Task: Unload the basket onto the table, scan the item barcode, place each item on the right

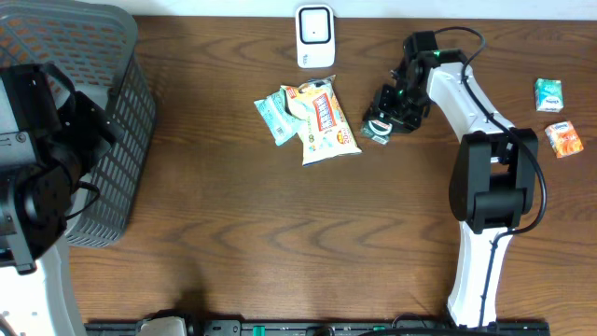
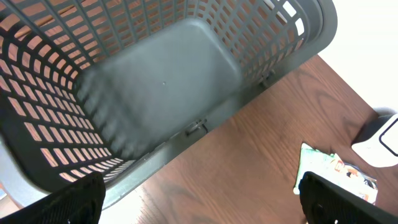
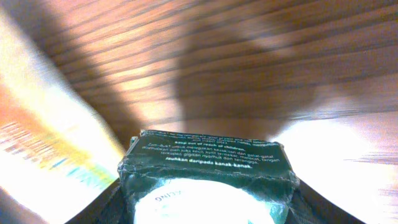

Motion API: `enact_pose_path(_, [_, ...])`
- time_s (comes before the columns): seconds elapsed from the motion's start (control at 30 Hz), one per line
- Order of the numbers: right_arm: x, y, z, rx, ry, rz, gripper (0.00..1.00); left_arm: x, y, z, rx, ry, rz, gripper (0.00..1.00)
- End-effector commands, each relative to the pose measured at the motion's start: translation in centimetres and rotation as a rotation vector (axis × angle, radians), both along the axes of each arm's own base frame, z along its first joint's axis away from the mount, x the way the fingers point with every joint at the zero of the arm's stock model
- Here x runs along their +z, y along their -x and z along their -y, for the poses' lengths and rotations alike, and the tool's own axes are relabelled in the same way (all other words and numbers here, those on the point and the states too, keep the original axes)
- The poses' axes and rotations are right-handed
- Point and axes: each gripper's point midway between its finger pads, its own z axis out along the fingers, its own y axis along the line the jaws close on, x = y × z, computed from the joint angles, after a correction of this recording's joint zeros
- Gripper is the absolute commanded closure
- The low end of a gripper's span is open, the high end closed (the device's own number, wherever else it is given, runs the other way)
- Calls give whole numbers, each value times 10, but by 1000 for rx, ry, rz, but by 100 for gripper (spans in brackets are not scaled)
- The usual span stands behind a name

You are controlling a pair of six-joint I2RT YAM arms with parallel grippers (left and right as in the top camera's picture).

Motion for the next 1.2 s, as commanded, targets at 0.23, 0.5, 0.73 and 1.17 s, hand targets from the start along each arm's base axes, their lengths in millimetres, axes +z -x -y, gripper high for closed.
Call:
enact_pose_path(0.23, [80,-4,-76,92,-675,26,47,2,1,-2,13,2,7,2])
enact_pose_path(0.5, [136,-10,-101,46,-991,-86,50,2,1,-2,13,2,7,2])
enact_pose_path(0.73, [144,-13,-119,-79,-1010,-276,52,2,1,-2,13,2,7,2])
enact_pose_path(1.17, [156,-30,-136,-303,-1004,-506,59,2,1,-2,13,2,7,2])
